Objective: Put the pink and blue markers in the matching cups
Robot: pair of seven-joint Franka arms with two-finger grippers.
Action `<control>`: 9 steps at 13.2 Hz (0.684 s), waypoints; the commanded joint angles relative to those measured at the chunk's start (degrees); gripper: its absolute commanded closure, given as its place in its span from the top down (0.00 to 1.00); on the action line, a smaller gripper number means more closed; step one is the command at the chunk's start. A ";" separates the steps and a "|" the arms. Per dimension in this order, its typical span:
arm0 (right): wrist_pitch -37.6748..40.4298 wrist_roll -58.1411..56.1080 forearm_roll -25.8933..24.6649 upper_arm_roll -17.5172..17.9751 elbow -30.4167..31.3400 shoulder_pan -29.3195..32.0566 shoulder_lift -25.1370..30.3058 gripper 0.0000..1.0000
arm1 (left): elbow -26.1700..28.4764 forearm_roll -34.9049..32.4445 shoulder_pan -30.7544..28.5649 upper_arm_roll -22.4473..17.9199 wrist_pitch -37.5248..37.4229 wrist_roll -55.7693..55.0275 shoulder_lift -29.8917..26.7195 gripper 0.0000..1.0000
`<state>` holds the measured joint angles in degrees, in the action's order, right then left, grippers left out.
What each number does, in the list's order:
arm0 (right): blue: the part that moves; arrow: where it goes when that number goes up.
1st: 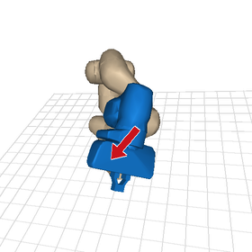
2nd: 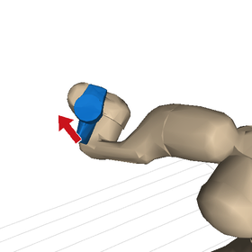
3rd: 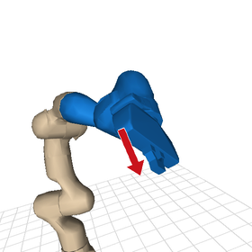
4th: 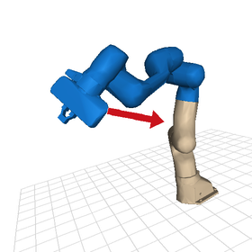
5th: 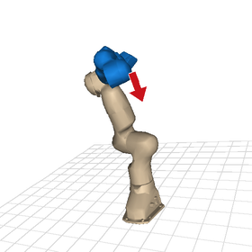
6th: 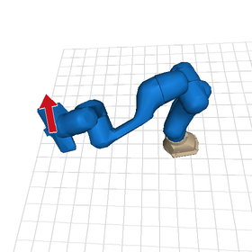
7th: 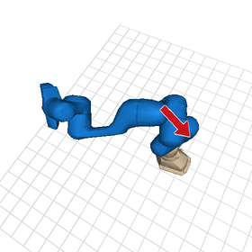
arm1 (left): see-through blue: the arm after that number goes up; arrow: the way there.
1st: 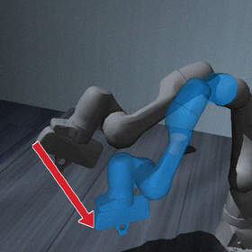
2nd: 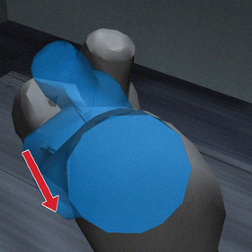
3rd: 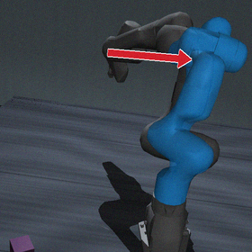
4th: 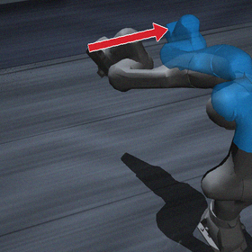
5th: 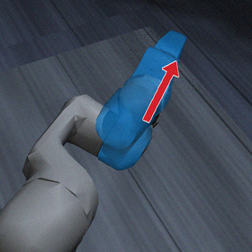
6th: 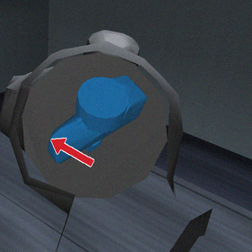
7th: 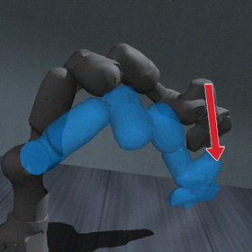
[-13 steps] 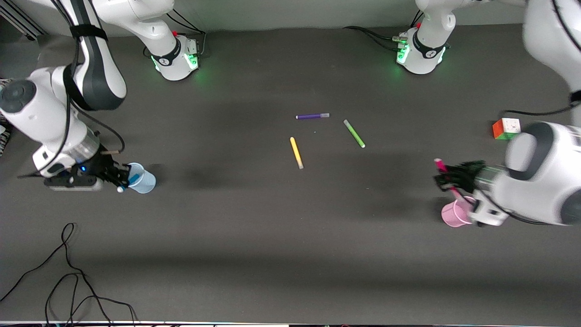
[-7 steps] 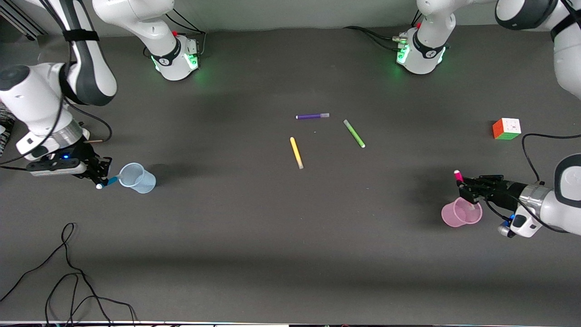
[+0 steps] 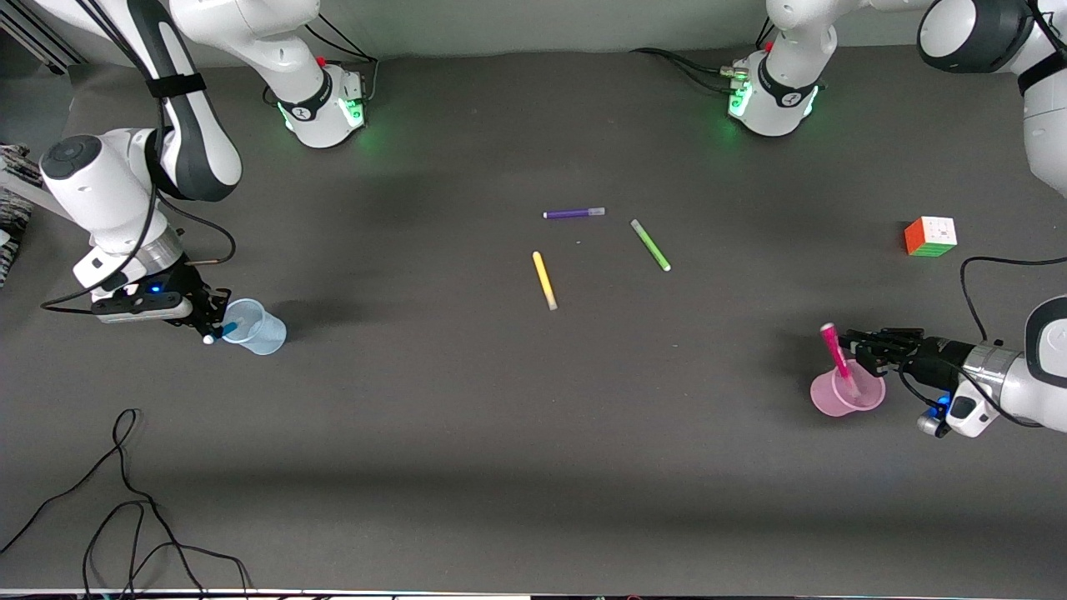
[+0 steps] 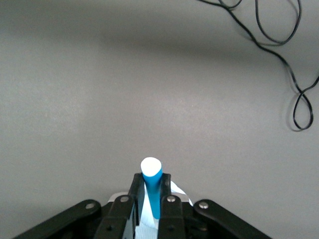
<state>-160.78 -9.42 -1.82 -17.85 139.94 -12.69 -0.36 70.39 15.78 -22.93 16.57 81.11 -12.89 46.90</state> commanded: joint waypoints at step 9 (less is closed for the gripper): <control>30.08 1.50 -0.03 0.97 -17.10 -0.50 2.04 1.00 | 0.51 -6.36 6.12 0.21 -2.01 -4.67 -4.69 0.99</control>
<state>-143.04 -9.28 -1.82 -17.33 131.44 -12.94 1.64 68.63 11.86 -20.11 17.37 79.72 -14.32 46.26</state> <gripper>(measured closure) 0.000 0.009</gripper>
